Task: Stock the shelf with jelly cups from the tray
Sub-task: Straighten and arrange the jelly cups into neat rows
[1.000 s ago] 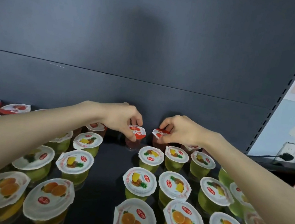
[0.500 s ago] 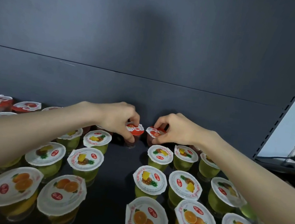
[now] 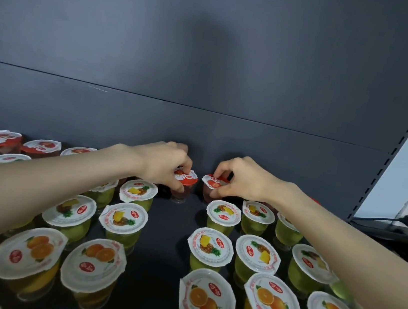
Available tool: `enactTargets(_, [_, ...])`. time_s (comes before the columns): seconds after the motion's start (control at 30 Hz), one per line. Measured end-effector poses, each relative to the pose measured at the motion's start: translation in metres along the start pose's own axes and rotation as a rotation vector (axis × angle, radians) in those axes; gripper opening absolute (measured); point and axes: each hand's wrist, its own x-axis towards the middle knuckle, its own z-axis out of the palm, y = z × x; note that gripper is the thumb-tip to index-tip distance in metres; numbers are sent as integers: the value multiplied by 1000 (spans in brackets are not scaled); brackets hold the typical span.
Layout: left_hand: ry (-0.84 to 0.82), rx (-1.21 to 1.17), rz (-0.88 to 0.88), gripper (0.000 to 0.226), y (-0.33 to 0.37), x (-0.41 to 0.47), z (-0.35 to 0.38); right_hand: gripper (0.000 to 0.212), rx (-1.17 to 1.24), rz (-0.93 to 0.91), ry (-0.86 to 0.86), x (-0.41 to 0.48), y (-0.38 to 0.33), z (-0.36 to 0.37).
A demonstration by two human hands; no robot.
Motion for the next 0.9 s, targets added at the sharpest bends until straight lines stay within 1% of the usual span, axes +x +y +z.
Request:
enactTargets(0.17, [-16, 44, 24, 47, 2, -4, -4, 42, -20, 9, -22, -8, -3, -10])
enactTargets(0.33, [57, -123, 101, 33, 12, -9, -11, 35, -37, 6, 40, -27, 2, -22])
enactTargets(0.43, [68, -272, 157, 32, 33, -12, -15, 33, -21, 12, 38, -43, 7, -27])
enactTargets(0.6, [-50, -411, 175, 39, 62, -12, -14, 36, 29, 24, 15, -65, 16, -30])
enactTargets(0.77, [-142, -437, 156, 42, 77, -8, -12, 44, 69, 68, -50, -79, 22, -30])
enactTargets(0.9, [-184, -447, 107, 47, 84, -6, -13, 45, 84, 62, -114, -80, 20, -25])
